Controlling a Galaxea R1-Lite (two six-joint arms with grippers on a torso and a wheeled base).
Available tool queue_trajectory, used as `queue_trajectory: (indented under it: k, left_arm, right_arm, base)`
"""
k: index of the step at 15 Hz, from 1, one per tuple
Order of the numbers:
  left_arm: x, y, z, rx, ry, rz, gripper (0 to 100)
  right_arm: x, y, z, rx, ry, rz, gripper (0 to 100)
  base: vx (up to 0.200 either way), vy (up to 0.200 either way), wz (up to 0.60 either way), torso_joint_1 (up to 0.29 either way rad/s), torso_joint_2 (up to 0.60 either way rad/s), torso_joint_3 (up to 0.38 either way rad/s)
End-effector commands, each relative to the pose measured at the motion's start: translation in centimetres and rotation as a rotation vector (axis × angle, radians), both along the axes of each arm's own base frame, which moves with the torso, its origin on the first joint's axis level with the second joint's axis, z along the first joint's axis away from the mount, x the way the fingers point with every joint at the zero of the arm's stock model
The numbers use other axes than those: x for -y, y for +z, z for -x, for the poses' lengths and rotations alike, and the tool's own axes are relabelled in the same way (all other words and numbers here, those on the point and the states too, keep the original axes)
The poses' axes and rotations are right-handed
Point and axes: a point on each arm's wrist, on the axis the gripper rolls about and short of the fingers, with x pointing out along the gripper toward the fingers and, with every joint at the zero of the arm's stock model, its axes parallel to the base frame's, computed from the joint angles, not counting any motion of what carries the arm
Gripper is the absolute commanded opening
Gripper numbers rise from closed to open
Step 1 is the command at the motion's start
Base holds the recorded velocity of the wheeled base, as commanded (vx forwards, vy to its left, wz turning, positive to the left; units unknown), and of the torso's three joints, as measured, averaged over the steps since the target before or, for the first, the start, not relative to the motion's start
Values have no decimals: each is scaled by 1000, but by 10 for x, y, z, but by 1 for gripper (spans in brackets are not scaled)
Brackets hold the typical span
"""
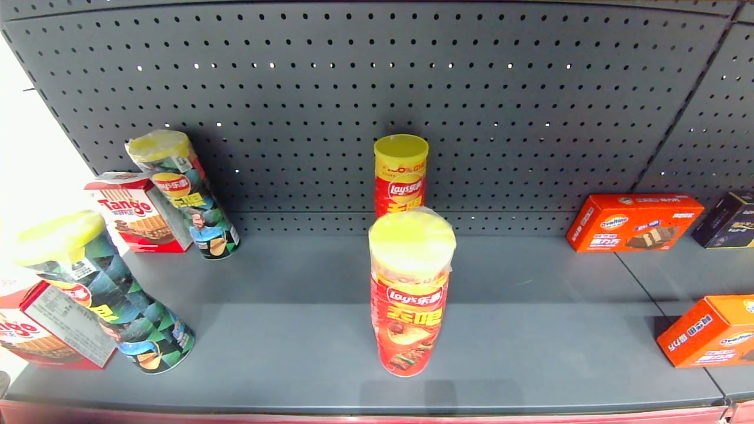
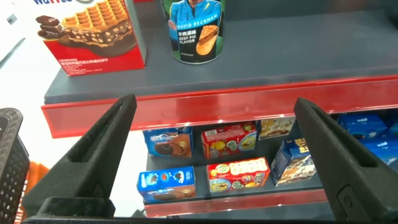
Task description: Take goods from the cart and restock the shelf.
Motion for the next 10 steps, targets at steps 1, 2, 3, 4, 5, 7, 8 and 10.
queue_trajectory:
  k: [1,2,3,4,5,7,8,10]
  left_arm:
    - [0,0,0,-1,1,0,100]
    - [0,0,0,-1,1,0,100]
    - [0,0,0,-1,3,0,100]
    - [0,0,0,-1,3,0,100]
    - [0,0,0,-1,3,-3,100]
    - [0,0,0,-1,-2,-3,100]
    - [0,0,0,-1,-2,-2,100]
    - [0,0,0,-2,3,4,100]
  right_arm:
    - [-1,0,0,-3,-87,-1,100]
    - [-2,0,2,23,-134,-3,100]
    - [-2,-1,6,79,-99,-6,100]
    - [-2,-1,7,92,-97,-5,100]
    - [-2,-1,7,92,-102,-5,100]
    - [-2,-1,7,92,-102,-5,100]
    - [-2,-1,7,92,-102,-5,100]
    - [-2,-1,7,92,-102,-5,100]
  base:
    - [0,0,0,0,0,0]
    - [0,0,0,0,0,0]
    - [0,0,0,0,0,0]
    - [0,0,0,0,0,0]
    - [0,0,0,0,0,0]
    - [0,0,0,0,0,0]
    - [0,0,0,0,0,0]
    - [0,0,0,0,0,0]
